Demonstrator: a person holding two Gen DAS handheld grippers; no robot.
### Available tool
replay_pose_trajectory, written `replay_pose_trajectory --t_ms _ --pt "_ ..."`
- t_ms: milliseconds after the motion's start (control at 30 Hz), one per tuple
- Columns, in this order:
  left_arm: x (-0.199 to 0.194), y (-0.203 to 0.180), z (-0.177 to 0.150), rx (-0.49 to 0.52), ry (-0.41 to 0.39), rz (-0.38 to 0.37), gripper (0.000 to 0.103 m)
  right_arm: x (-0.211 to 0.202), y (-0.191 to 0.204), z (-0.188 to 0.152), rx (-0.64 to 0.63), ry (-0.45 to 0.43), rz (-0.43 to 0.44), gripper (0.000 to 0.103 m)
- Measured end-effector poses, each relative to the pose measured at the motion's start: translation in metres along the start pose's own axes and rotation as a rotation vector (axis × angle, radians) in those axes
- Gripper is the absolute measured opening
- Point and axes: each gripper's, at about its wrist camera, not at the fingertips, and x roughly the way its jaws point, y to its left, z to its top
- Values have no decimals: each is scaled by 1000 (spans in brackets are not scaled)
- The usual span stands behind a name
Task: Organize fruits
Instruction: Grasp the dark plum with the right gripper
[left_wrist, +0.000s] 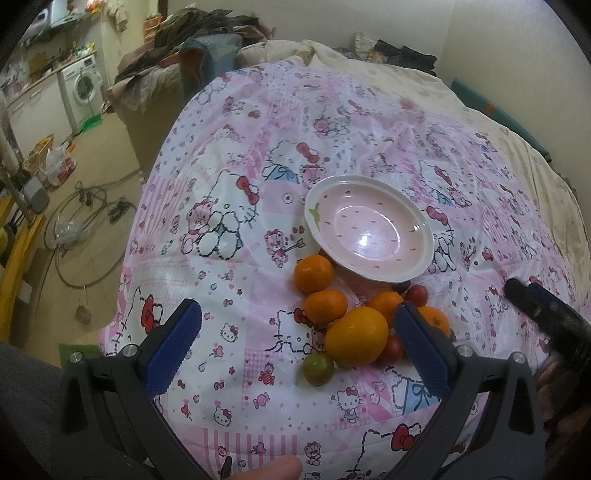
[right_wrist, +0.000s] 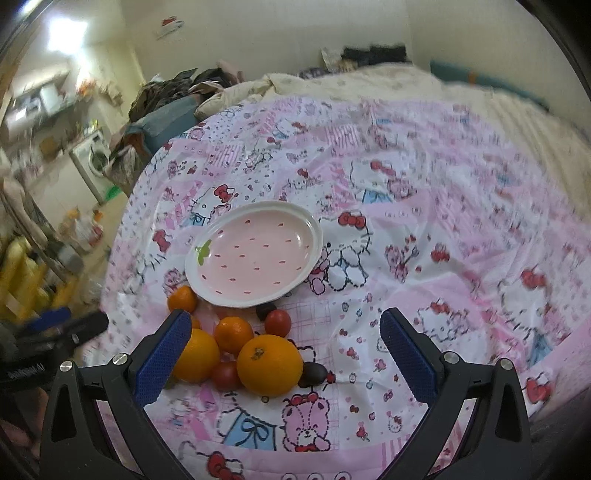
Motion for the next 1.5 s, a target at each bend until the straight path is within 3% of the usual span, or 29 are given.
replay_pose_trajectory --t_ms 133,167,200,233,433,500,600,633,800,900,1067,1200,1367,1500 --pt "2 6 1 -26 23 10 102 31 -33 17 78 204 -27 102" --pt "2 7 1 -29 28 13 102 45 -38 17 77 289 -23 100" --pt "3 8 0 -32 32 12 103 58 -38 17 34 374 -13 91" --pt "2 8 2 -36 36 10 103 67 -34 15 -39 430 -8 84" --pt "4 13 3 -74 71 -13 103 95 5 -14 -576 631 20 77" --pt "5 13 4 -83 78 -19 103 100 15 -25 -719 669 37 67" --pt "6 14 5 -95 89 -29 102 111 20 -34 -835 705 50 58" --pt "7 15 5 -98 92 -29 102 115 21 -35 -858 712 64 53" --pt "10 17 6 -105 108 -18 103 133 29 -45 -967 734 130 49" --pt "14 20 6 -116 124 -14 103 148 39 -55 -1012 752 163 39" --pt "16 22 7 -109 120 11 103 157 54 -56 -1045 778 180 24" --pt "22 26 5 -110 143 40 102 143 47 -44 -1010 776 199 23" --pt "31 28 0 -100 189 55 102 107 45 -23 -901 661 229 23" --pt "34 21 -3 -68 208 47 102 77 49 -1 -726 490 235 23"
